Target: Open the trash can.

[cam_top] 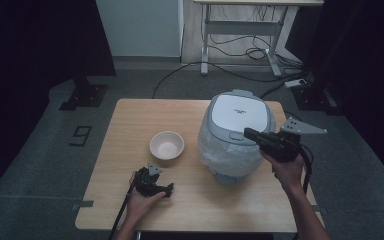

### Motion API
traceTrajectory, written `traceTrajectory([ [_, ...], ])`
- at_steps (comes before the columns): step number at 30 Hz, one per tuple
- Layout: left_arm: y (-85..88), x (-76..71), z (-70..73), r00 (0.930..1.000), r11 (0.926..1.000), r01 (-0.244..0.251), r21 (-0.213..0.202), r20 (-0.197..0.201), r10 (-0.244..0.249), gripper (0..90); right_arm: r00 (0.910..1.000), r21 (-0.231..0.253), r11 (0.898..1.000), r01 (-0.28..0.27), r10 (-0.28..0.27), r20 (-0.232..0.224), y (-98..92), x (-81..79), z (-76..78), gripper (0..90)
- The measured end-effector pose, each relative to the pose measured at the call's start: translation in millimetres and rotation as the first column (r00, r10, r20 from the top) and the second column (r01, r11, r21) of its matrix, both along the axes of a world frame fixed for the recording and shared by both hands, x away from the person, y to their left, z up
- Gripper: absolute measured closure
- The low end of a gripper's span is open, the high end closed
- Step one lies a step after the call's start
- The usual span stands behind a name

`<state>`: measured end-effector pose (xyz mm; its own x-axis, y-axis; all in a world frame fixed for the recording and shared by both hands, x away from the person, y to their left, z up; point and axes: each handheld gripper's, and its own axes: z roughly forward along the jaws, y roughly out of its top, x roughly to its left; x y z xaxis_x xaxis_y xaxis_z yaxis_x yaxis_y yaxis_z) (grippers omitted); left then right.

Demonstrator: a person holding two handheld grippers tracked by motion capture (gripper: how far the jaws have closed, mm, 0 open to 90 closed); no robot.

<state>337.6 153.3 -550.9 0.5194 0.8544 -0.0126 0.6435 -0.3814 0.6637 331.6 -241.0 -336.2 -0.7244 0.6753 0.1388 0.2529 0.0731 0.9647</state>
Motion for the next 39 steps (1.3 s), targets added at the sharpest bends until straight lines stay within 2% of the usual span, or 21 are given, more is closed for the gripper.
traceTrajectory([
  [11, 0.0, 0.0, 0.0, 1.0, 1.0, 0.0, 0.0, 0.0, 0.0, 0.8, 0.9997, -0.024, 0.999, -0.021, 0.021, -0.012, 13.5, 4.3, -2.9, 90.0],
  [15, 0.0, 0.0, 0.0, 1.0, 1.0, 0.0, 0.0, 0.0, 0.0, 0.8, 0.9996, -0.048, 0.999, -0.022, 0.021, -0.022, 18.4, 7.6, -6.7, 90.0],
  [20, 0.0, 0.0, 0.0, 1.0, 1.0, 0.0, 0.0, 0.0, 0.0, 0.8, 0.9993, -0.056, 0.998, -0.013, 0.011, -0.035, 19.6, 11.8, -11.4, 90.0],
  [26, 0.0, 0.0, 0.0, 1.0, 1.0, 0.0, 0.0, 0.0, 0.0, 0.8, 0.999, -0.031, 0.999, -0.016, 0.014, -0.042, 16.5, 13.6, -13.9, 90.0],
  [37, 0.0, -0.1, 0.0, 1.0, 1.0, 0.0, 0.0, 0.0, 0.0, 0.8, 0.9986, -0.02, 0.999, -0.025, 0.024, -0.047, 14.0, 12.9, -15.1, 90.0],
  [39, 0.0, 0.0, 0.0, 1.0, 1.0, 0.0, 0.0, 0.0, 0.0, 0.8, 0.998, -0.001, 0.999, -0.039, 0.039, -0.05, 11.9, 13.6, -17.3, 90.0],
])
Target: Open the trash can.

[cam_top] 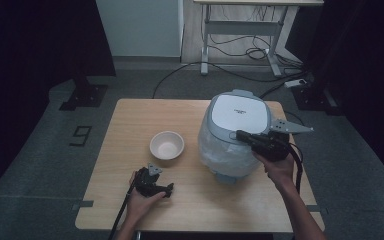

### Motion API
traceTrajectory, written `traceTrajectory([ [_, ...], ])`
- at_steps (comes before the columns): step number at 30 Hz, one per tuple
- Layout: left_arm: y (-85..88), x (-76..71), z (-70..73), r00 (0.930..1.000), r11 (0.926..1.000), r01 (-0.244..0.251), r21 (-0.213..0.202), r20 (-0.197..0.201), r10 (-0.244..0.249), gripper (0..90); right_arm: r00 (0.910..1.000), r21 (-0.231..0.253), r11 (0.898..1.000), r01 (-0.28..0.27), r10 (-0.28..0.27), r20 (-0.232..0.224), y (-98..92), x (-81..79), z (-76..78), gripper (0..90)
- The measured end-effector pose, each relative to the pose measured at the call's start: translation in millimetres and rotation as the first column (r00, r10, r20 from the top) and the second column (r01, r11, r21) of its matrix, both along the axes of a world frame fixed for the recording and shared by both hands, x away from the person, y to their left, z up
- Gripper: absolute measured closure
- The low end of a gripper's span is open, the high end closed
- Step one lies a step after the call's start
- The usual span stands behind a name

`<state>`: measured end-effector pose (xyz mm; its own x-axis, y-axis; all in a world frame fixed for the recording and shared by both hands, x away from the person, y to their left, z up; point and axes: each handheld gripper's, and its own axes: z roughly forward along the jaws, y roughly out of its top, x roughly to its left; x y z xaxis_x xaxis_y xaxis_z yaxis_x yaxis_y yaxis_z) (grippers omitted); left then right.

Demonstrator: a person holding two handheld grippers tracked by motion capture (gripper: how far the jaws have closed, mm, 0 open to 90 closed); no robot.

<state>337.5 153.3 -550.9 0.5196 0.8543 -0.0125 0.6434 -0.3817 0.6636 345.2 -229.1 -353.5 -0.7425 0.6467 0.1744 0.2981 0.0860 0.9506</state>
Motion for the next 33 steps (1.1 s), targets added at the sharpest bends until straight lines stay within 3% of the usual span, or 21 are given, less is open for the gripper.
traceTrajectory([
  [19, 0.1, -0.1, 0.0, 1.0, 1.0, -0.001, 0.0, 0.0, 0.001, 0.9, 0.9998, 0.009, 1.0, -0.014, 0.014, -0.011, -1.8, -0.8, -1.4, 90.0],
  [22, 0.1, -0.1, 0.1, 1.0, 1.0, -0.001, -0.001, 0.0, 0.001, 1.0, 0.9991, -0.007, 1.0, 0.008, -0.008, 0.042, -4.6, -5.2, -1.5, 86.6],
  [24, 0.1, -0.1, 0.0, 1.0, 1.0, -0.001, -0.001, 0.0, 0.001, 1.0, 0.9975, 0.024, 1.0, 0.015, -0.016, 0.068, -10.9, -9.6, -0.4, 85.2],
  [27, 0.1, -0.1, 0.1, 1.0, 1.0, -0.001, -0.001, 0.0, 0.001, 1.0, 0.996, 0.03, 0.999, 0.023, -0.026, 0.085, -17.9, -14.6, 1.7, 84.4],
  [33, 0.1, -0.1, 0.0, 1.0, 1.0, -0.001, -0.001, 0.0, 0.001, 1.0, 0.9886, 0.006, 0.997, 0.079, -0.079, 0.128, -39.3, -28.9, 2.4, 72.7],
])
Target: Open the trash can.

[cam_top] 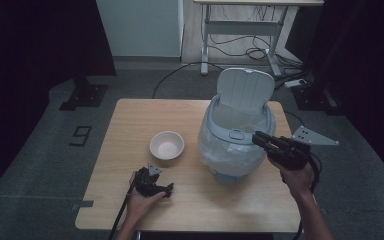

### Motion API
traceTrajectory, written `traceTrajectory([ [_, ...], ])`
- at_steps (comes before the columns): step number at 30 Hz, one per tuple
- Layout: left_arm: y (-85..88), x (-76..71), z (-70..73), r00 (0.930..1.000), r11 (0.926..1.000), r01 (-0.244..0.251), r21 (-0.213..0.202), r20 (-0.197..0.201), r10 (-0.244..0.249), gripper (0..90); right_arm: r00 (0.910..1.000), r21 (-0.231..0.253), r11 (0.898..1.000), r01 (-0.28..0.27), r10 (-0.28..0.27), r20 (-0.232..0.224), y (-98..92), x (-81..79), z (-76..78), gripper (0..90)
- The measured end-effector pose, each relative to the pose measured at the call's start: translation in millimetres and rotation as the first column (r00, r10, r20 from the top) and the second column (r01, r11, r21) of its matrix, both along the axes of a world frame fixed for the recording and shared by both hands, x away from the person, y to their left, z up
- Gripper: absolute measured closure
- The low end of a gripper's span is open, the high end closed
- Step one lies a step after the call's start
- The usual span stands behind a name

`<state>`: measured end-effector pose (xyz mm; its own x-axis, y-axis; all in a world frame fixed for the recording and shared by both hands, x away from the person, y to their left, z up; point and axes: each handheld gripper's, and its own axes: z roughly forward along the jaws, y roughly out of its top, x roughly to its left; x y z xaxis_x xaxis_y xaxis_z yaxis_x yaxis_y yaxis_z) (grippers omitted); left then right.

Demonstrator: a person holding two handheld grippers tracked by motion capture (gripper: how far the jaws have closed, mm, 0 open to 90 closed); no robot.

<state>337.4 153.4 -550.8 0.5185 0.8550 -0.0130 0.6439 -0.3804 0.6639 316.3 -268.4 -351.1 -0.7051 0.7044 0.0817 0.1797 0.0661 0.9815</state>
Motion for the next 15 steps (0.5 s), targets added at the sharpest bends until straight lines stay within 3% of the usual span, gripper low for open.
traceTrajectory([
  [2, 0.0, -0.1, 0.0, 1.0, 1.0, -0.001, 0.001, 0.0, 0.001, 1.0, 0.9999, 0.004, 1.0, 0.015, -0.015, -0.003, -13.5, -4.4, -5.2, 61.6],
  [3, 0.0, -0.1, 0.0, 1.0, 1.0, -0.001, 0.001, 0.0, 0.001, 1.0, 0.9999, 0.004, 1.0, 0.015, -0.015, -0.003, -13.5, -4.4, -5.2, 61.6],
  [6, 0.0, 0.0, 0.0, 1.0, 1.0, 0.0, 0.001, 0.0, 0.0, 1.0, 0.9975, 0.023, 0.997, 0.07, -0.07, 0.014, -30.6, -12.0, -18.5, 49.6],
  [10, 0.0, 0.0, -0.1, 1.0, 1.0, -0.001, 0.0, 0.001, 0.001, 1.0, 0.9927, 0.067, 0.991, 0.119, -0.12, 0.01, -47.8, -19.3, -39.5, 45.1],
  [13, 0.0, 0.0, -0.1, 1.0, 1.0, -0.001, 0.0, 0.002, 0.001, 1.0, 0.9886, 0.054, 0.987, 0.15, -0.151, 0.002, -54.2, -22.3, -51.5, 43.7],
  [15, 0.0, -0.1, -0.2, 1.0, 1.0, -0.001, 0.0, 0.002, 0.001, 1.0, 0.9832, 0.032, 0.983, 0.181, -0.181, -0.026, -62.2, -24.1, -69.8, 40.8],
])
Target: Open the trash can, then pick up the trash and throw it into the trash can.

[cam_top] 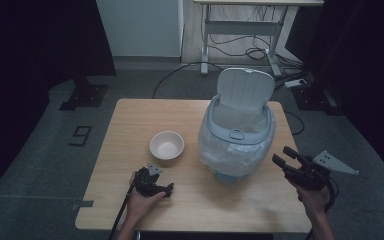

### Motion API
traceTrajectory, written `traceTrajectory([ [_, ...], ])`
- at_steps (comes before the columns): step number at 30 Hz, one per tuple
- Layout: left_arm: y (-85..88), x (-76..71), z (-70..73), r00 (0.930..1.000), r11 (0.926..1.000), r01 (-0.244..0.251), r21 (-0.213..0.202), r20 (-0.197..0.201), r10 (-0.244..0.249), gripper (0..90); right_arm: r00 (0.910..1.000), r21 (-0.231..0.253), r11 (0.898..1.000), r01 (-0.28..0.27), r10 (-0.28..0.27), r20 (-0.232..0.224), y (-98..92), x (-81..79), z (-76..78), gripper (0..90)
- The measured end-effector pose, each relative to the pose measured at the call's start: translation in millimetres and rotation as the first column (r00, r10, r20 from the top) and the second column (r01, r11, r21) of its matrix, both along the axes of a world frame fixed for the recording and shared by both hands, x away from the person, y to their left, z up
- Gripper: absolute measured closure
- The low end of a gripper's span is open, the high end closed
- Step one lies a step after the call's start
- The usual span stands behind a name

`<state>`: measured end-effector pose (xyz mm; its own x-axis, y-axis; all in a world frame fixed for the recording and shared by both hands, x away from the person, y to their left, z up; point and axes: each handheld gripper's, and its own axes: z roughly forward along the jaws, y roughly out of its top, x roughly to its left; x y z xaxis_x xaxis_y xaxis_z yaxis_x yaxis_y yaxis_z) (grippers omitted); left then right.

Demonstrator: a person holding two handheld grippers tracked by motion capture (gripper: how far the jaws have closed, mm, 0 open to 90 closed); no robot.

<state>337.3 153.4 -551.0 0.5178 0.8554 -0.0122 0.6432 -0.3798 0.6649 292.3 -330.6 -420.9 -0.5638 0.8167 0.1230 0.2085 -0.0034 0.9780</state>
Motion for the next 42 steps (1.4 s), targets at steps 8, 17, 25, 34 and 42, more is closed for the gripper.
traceTrajectory([
  [8, 0.1, -0.2, 0.0, 1.0, 1.0, -0.001, 0.001, 0.0, 0.001, 1.1, 0.9927, -0.011, 1.0, 0.02, -0.021, -0.119, -11.0, 4.9, -48.6, 38.9],
  [17, 0.6, -1.1, 0.2, 1.0, 1.0, -0.003, 0.002, 0.0, 0.003, 1.6, 0.9865, -0.059, 0.997, 0.051, -0.059, -0.152, -10.8, 8.9, -64.1, 38.9],
  [25, 2.2, -2.1, 0.8, 0.9998, 0.9998, -0.02, -0.006, 0.008, 0.02, 4.5, 0.9838, -0.062, 0.997, 0.05, -0.06, -0.169, -10.8, 9.4, -70.3, 39.0],
  [34, 12.8, -9.4, 25.4, 0.995, 0.9953, -0.032, -0.091, 0.091, 0.04, 12.1, 0.9808, -0.072, 0.996, 0.045, -0.058, -0.186, -9.9, 10.7, -76.2, 38.9],
  [42, 16.2, -13.7, 41.7, 0.9908, 0.989, -0.037, -0.144, 0.123, 0.055, 13.8, 0.9758, -0.083, 0.996, 0.042, -0.059, -0.211, -11.0, 9.2, -84.0, 39.0],
])
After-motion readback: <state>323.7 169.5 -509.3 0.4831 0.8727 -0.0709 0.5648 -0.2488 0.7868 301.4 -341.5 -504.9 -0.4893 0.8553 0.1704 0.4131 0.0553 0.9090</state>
